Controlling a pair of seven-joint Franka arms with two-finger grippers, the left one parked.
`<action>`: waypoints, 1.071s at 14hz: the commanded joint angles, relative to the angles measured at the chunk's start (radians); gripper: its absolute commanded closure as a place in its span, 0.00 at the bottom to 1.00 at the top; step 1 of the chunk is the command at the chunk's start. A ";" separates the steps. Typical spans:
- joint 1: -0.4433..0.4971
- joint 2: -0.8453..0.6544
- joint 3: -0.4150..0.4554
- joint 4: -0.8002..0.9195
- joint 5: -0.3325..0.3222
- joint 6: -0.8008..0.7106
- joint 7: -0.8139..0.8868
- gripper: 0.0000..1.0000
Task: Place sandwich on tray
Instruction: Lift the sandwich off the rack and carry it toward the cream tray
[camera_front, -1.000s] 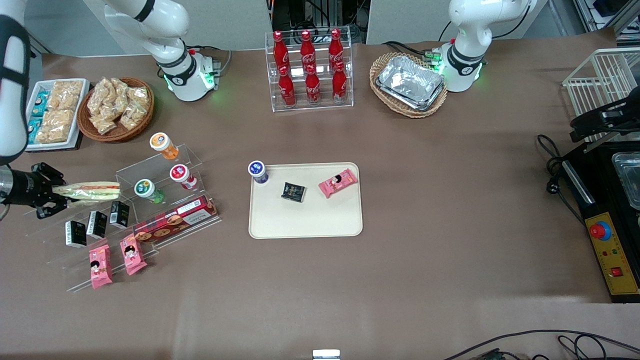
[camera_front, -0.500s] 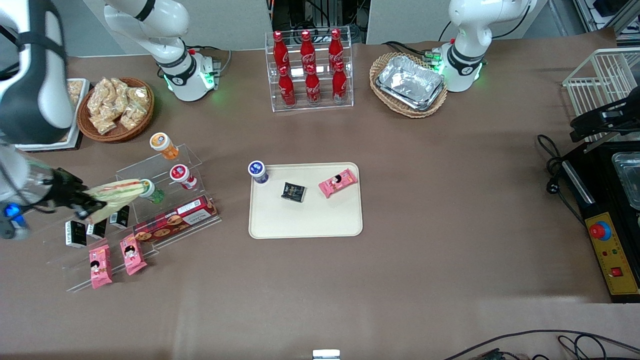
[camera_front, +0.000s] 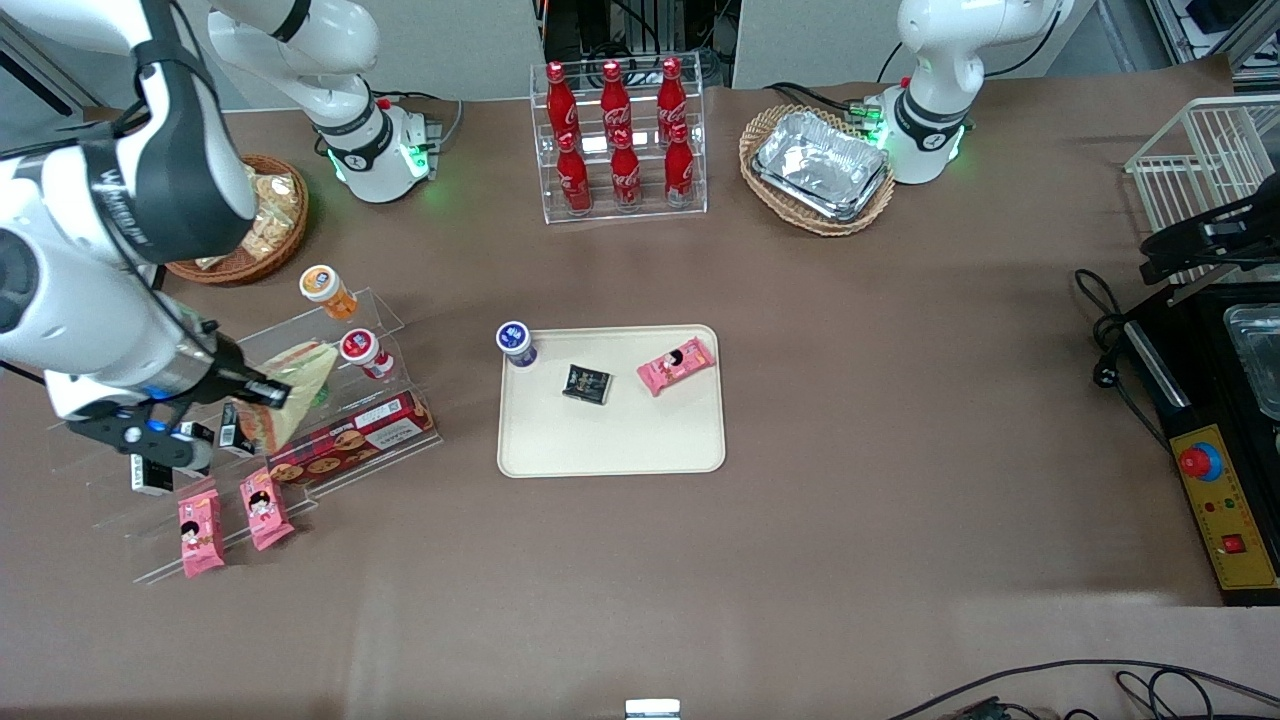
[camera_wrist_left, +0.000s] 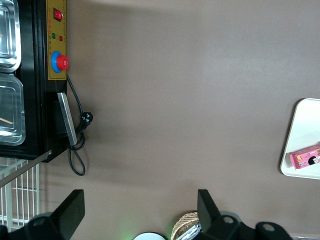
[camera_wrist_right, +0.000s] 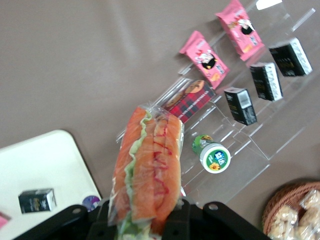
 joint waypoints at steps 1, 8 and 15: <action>0.046 0.028 0.017 0.029 -0.042 -0.005 -0.131 0.72; 0.087 0.028 0.030 0.029 -0.036 0.032 -0.651 0.71; 0.204 0.114 0.030 0.026 -0.033 0.210 -1.155 0.71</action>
